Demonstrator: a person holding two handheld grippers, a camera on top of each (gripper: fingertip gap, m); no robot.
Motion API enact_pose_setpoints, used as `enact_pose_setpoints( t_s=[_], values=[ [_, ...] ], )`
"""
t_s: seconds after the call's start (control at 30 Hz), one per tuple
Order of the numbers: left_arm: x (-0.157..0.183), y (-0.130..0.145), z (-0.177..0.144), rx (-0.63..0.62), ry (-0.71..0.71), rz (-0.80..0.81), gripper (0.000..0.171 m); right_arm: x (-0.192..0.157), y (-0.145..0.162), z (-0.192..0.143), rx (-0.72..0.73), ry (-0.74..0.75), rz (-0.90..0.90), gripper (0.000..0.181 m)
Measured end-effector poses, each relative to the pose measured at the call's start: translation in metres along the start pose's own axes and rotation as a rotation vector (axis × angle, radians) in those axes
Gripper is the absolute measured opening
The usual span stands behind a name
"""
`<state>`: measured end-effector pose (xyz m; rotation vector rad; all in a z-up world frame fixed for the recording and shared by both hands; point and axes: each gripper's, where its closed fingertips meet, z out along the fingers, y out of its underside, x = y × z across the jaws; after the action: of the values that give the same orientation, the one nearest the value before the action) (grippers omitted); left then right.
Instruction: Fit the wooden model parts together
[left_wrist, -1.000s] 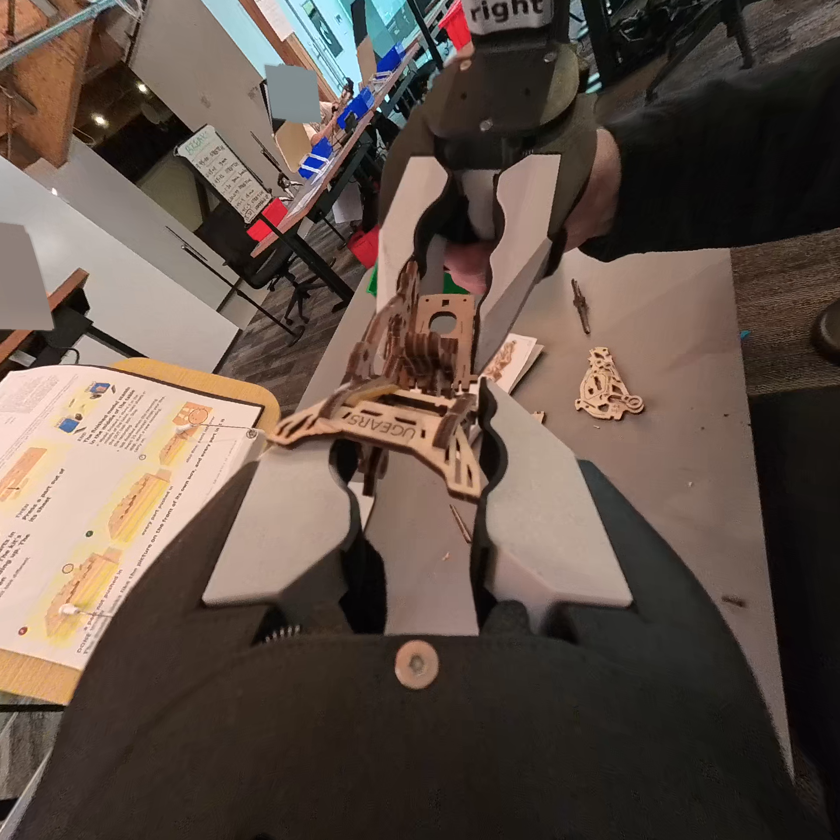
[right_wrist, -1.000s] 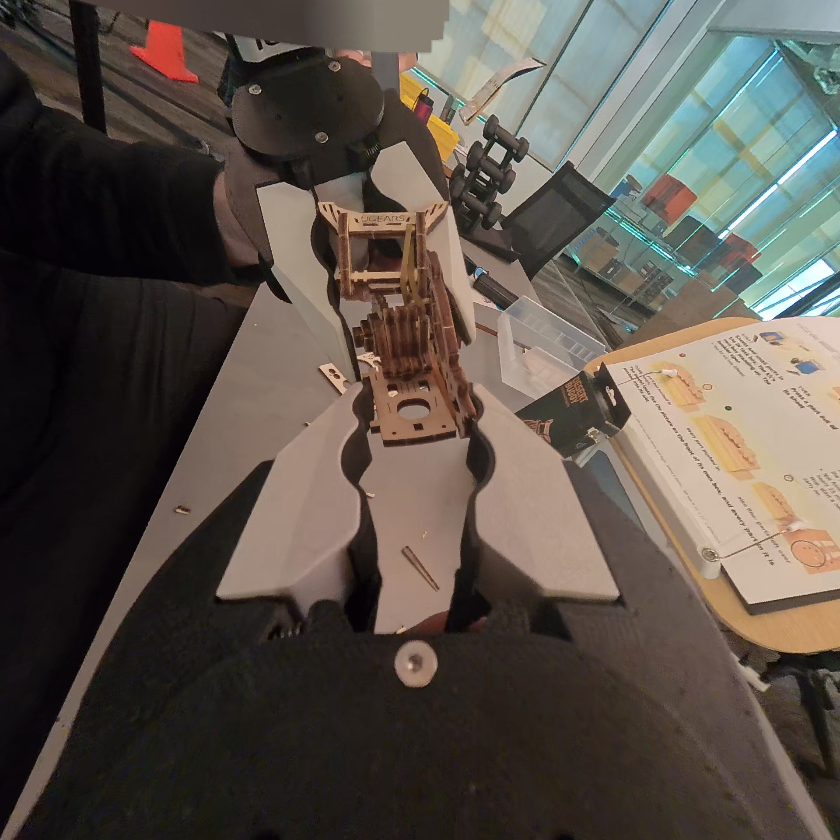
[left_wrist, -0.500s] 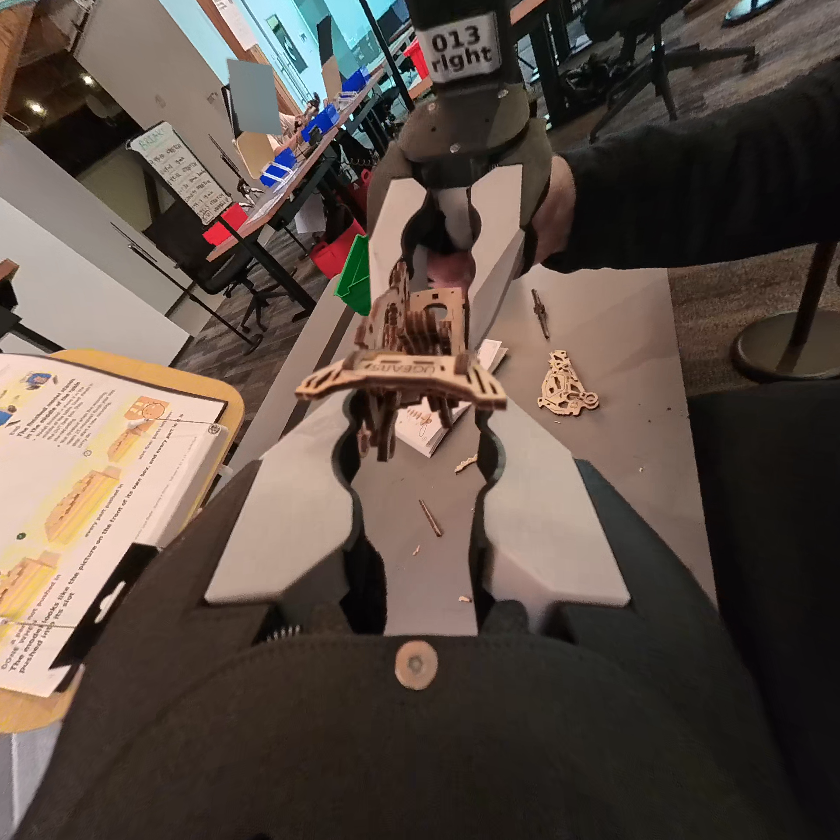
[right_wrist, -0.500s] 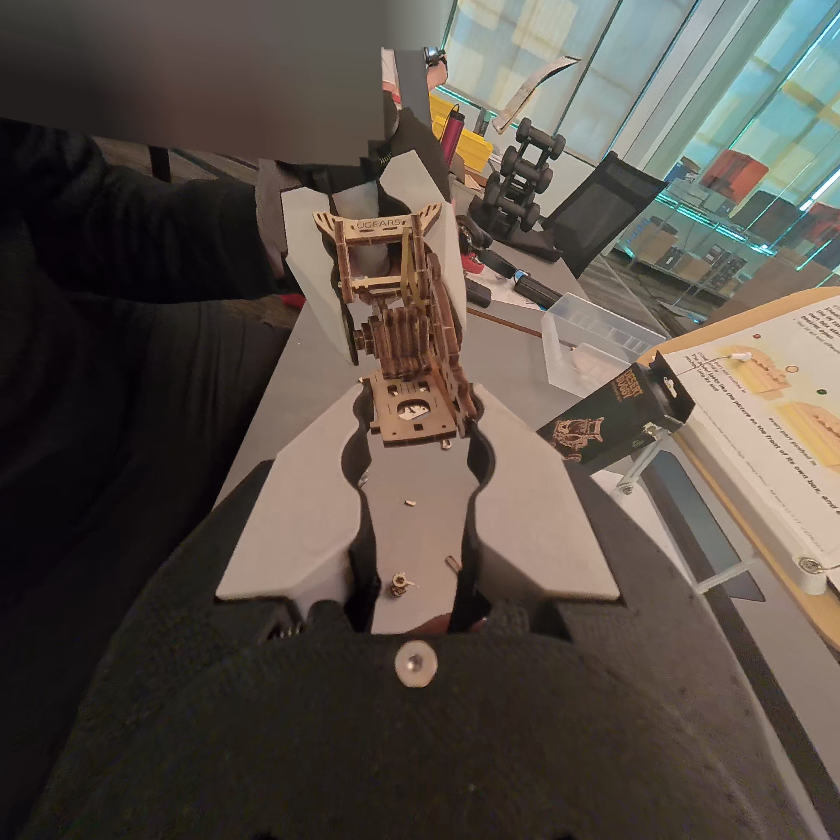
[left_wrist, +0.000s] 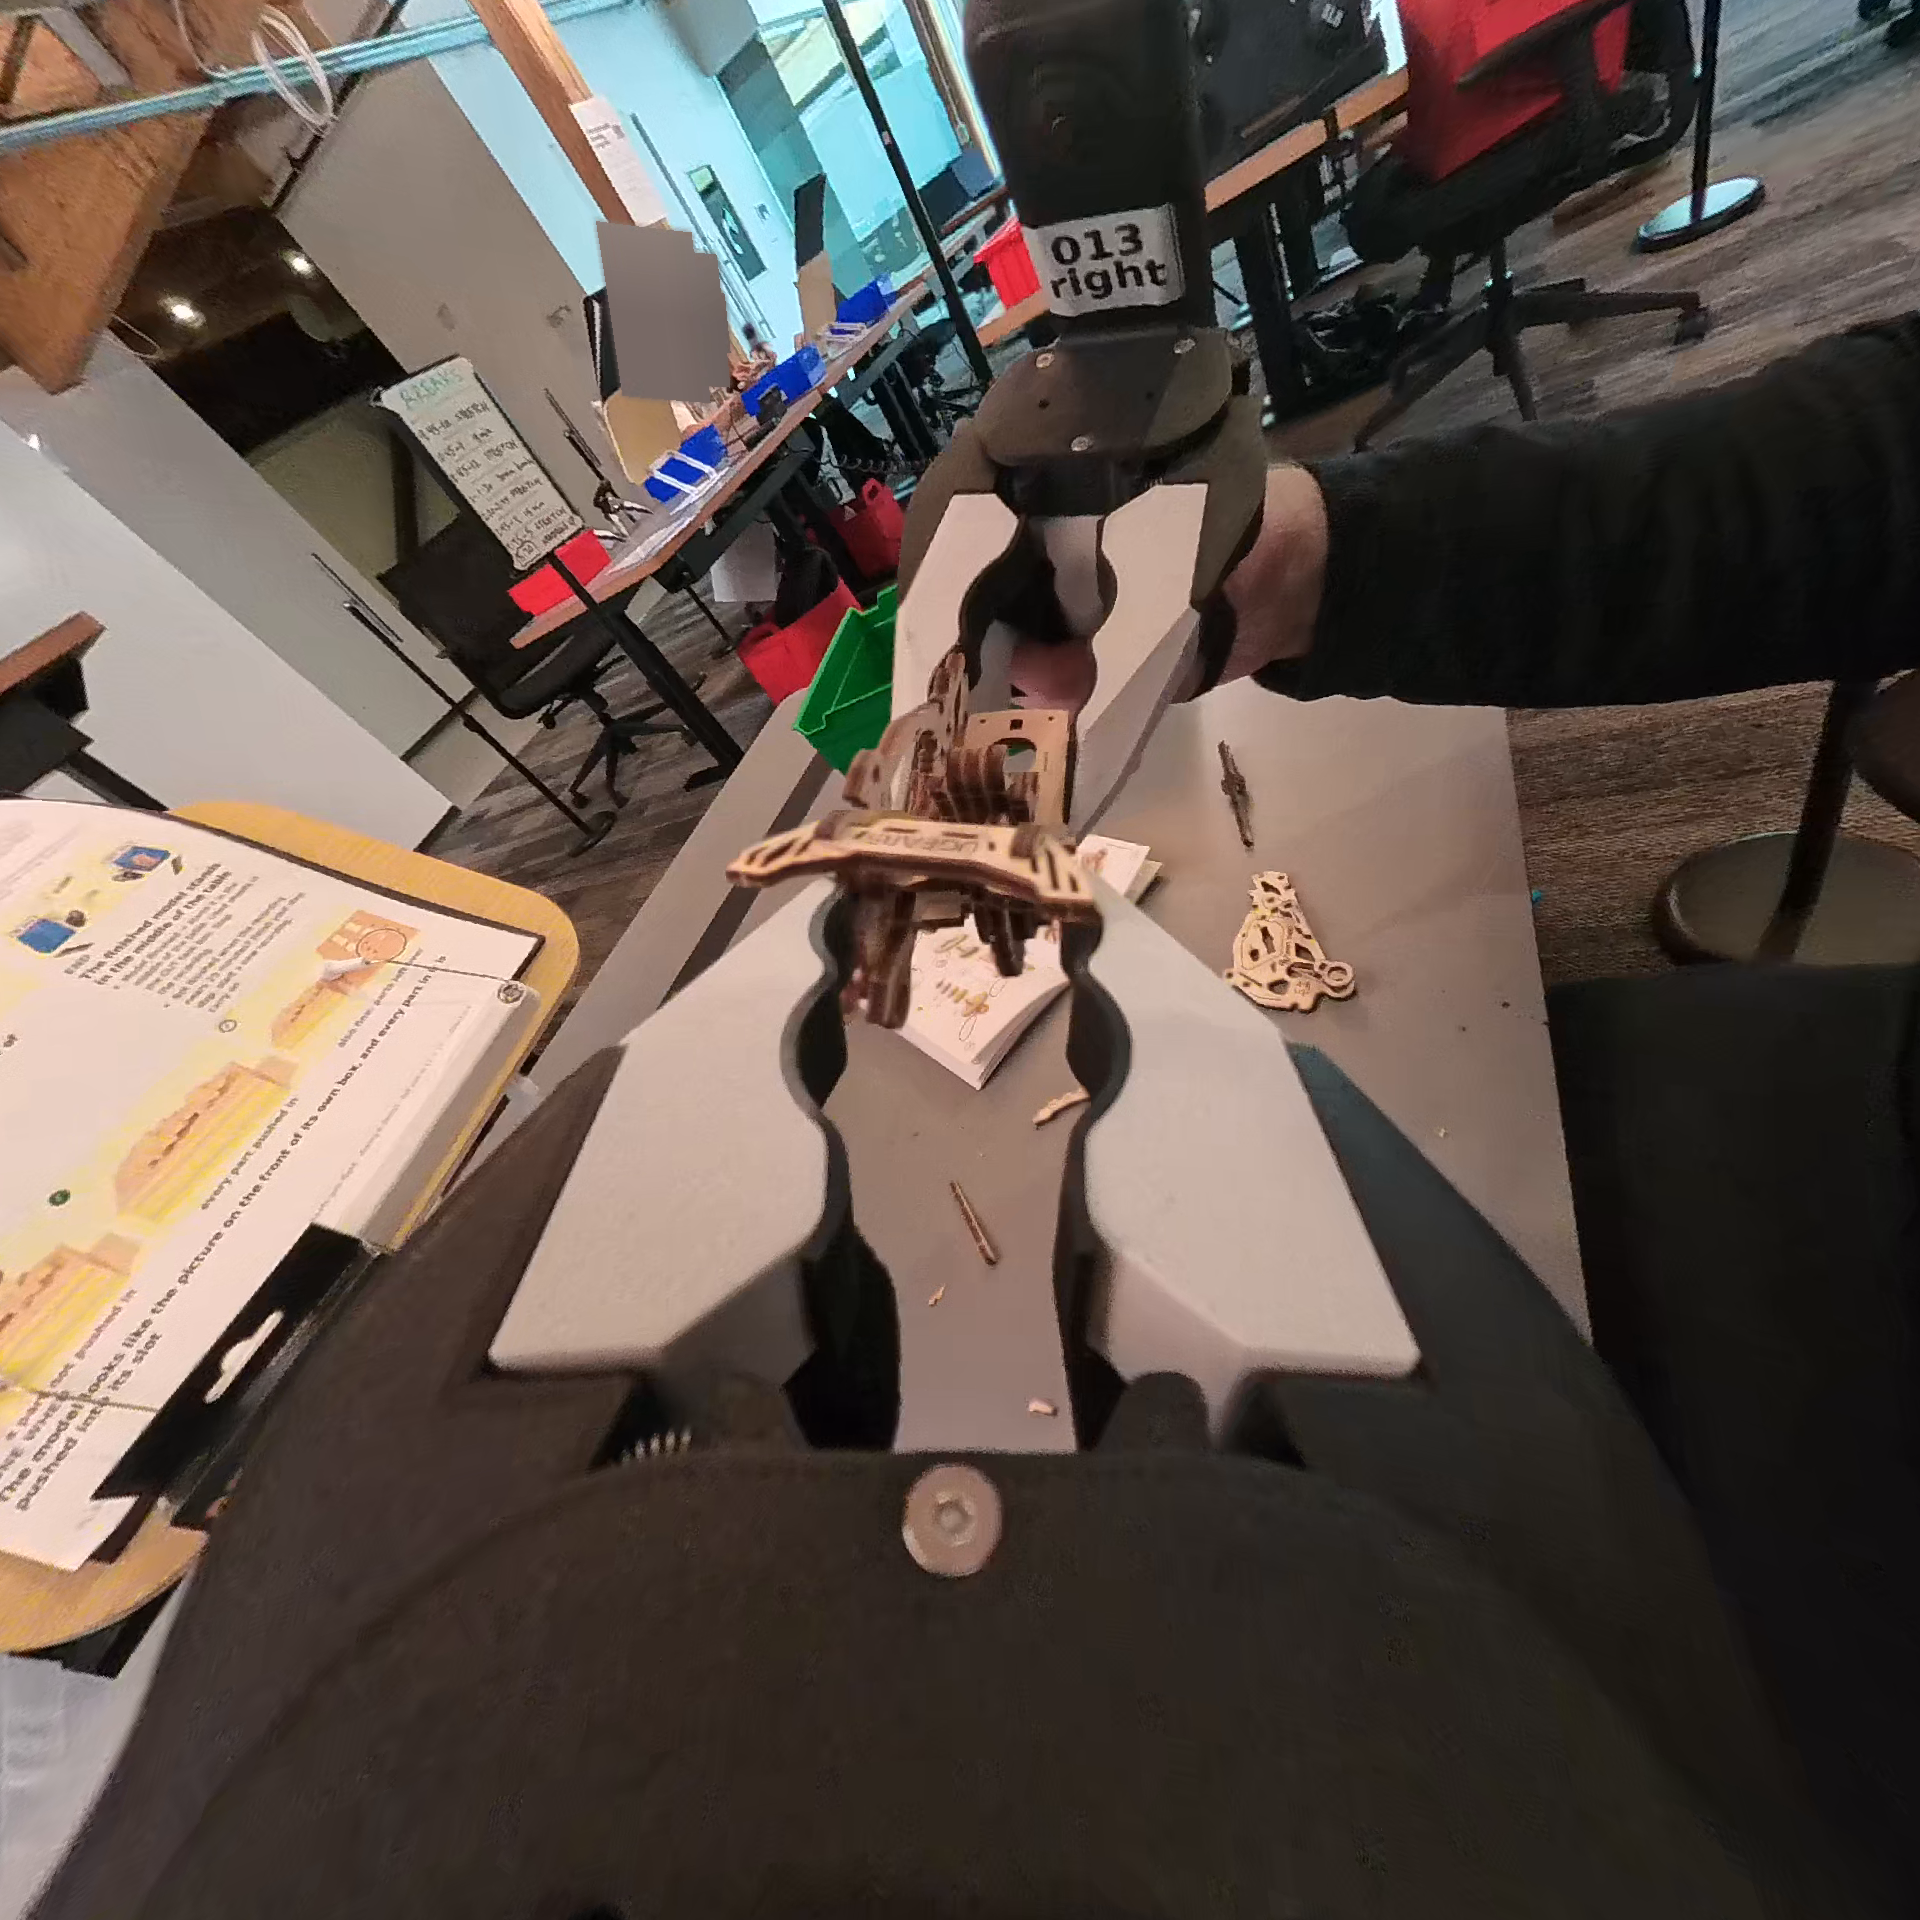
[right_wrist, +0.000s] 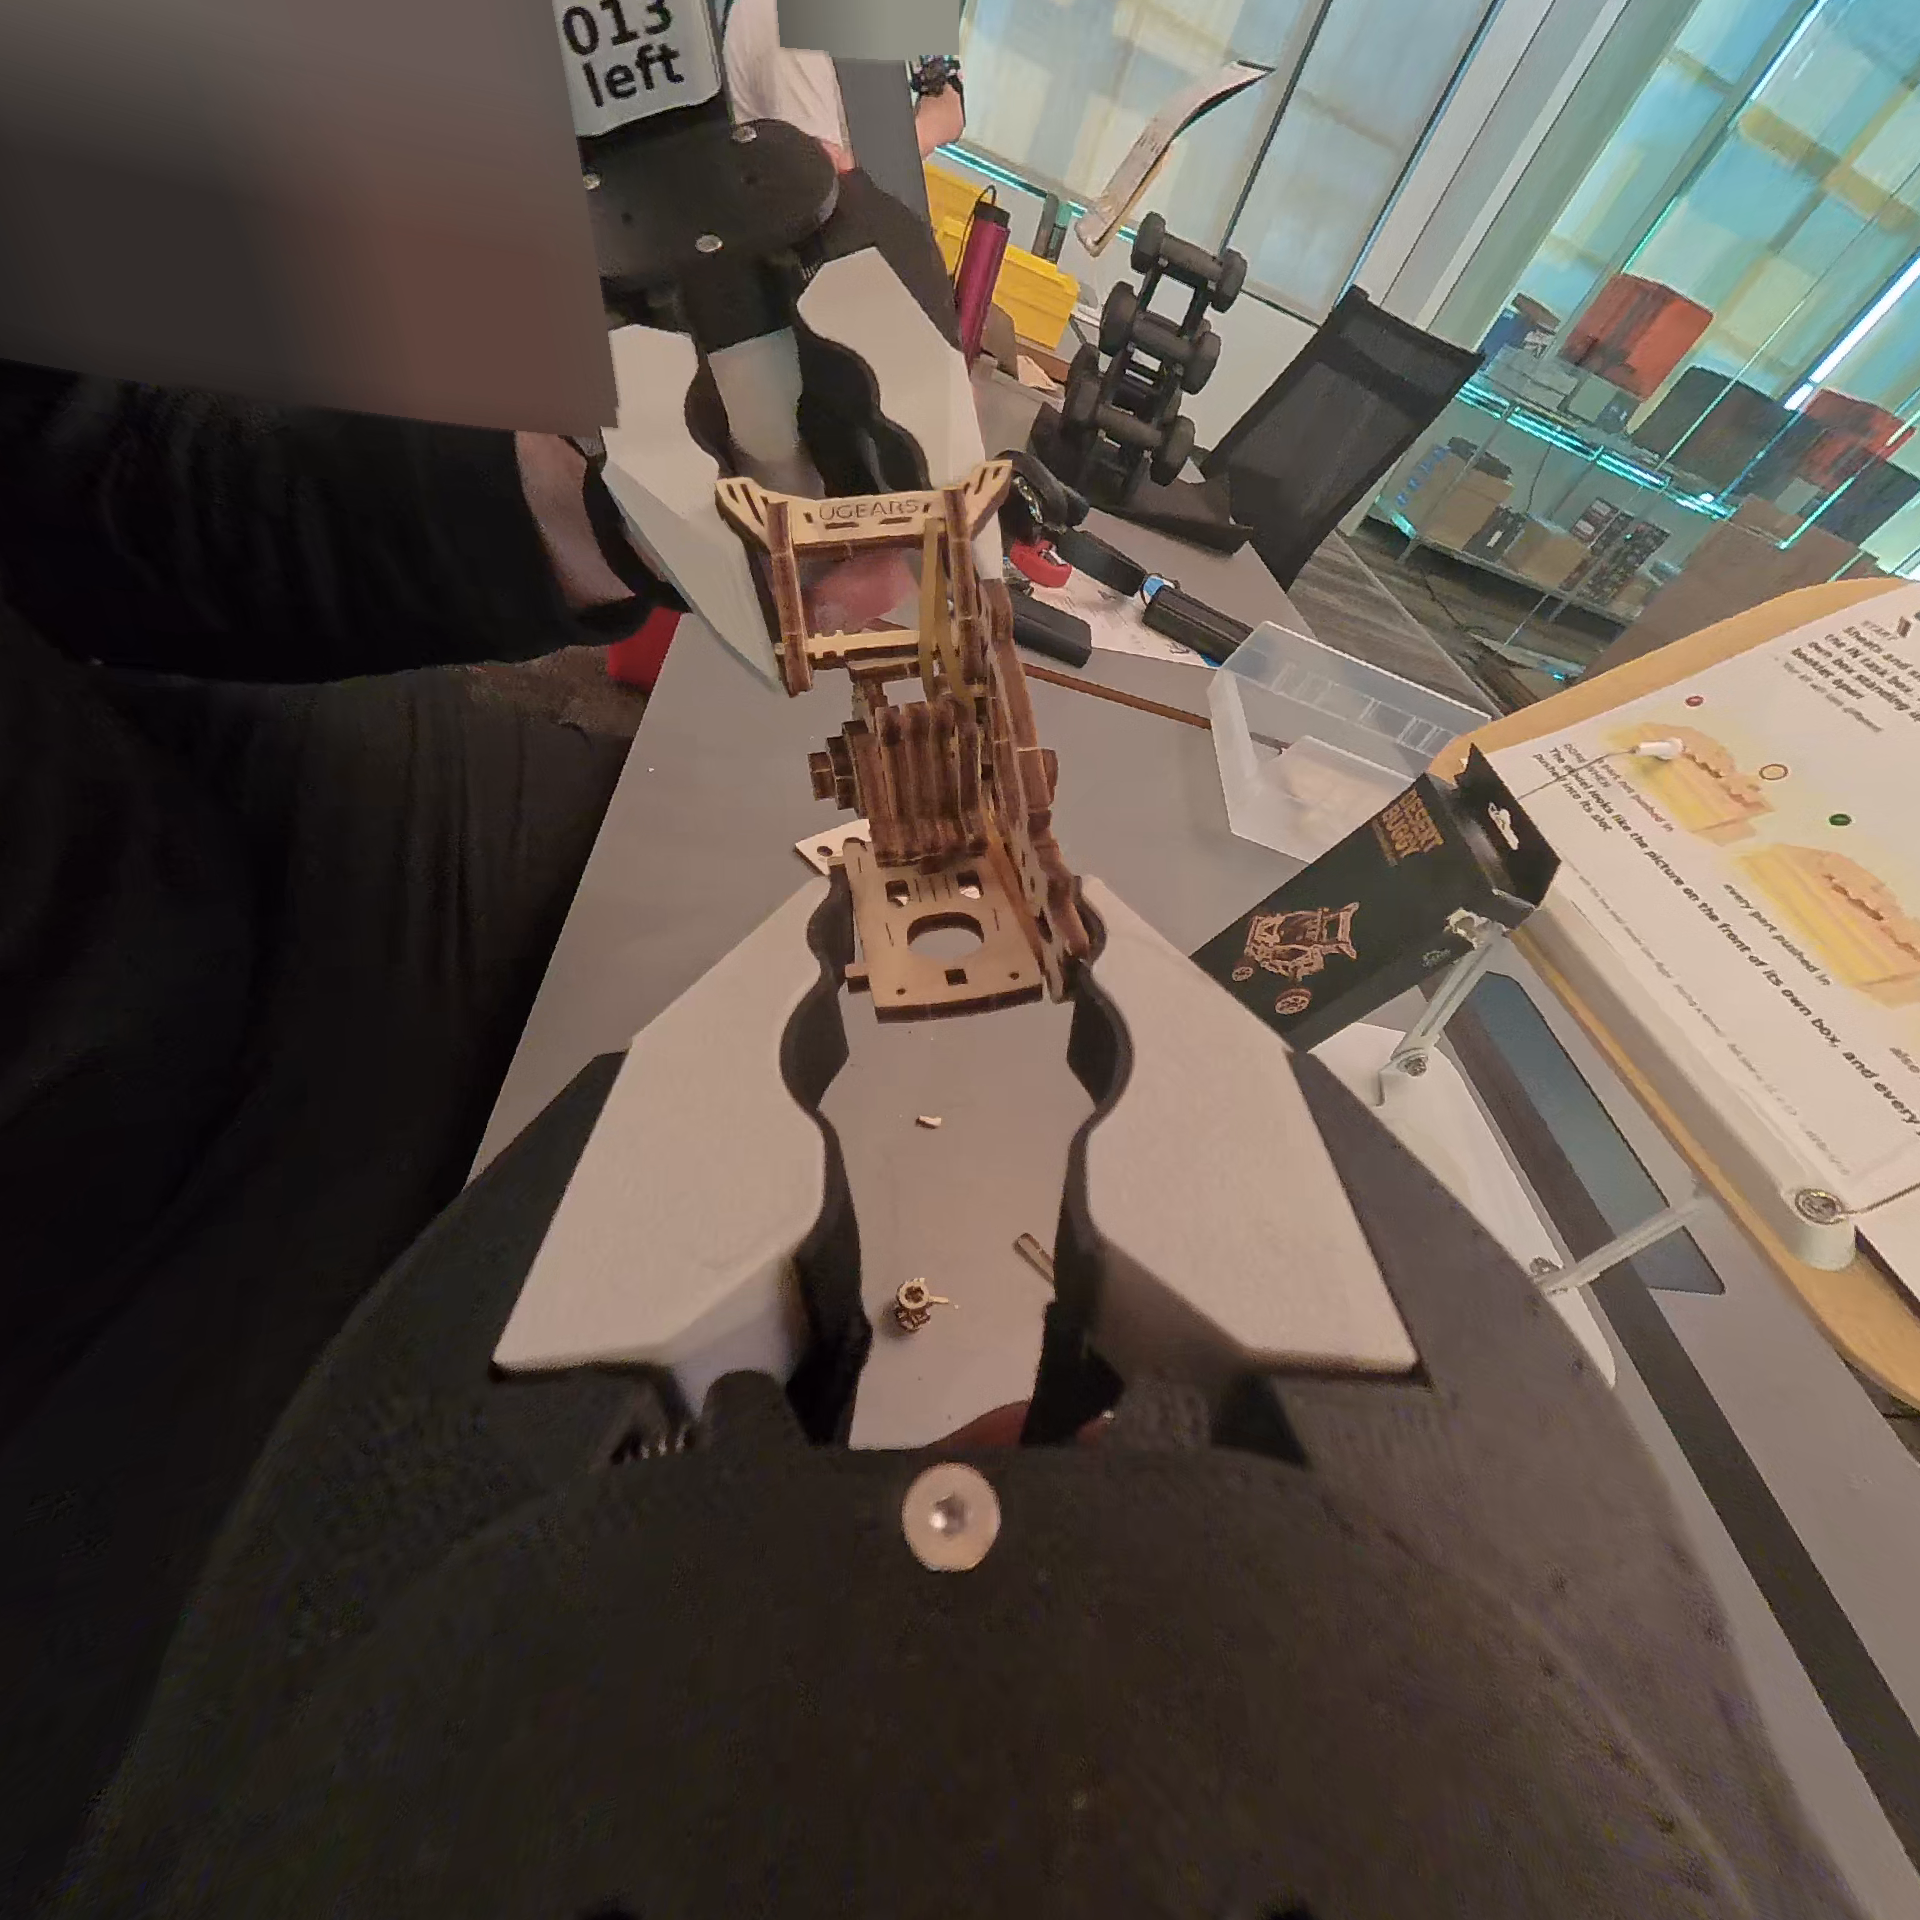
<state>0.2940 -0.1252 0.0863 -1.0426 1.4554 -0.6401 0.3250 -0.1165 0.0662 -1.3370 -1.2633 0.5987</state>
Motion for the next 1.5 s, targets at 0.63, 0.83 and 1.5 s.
enact_pose_setpoints(
  t_s=[0.63,0.83,1.5],
  values=[
    [-0.013,0.001,0.003,0.085,-0.148,-0.126,0.015,0.016,0.001,0.002,-0.031,0.252,0.032,0.038],
    [-0.015,-0.003,0.004,0.115,-0.198,-0.081,0.014,0.016,-0.002,0.002,-0.012,0.286,0.057,0.037],
    [-0.022,-0.004,0.014,0.191,-0.174,-0.318,0.051,0.017,-0.009,-0.008,0.558,-0.274,0.760,0.037]
  ],
)
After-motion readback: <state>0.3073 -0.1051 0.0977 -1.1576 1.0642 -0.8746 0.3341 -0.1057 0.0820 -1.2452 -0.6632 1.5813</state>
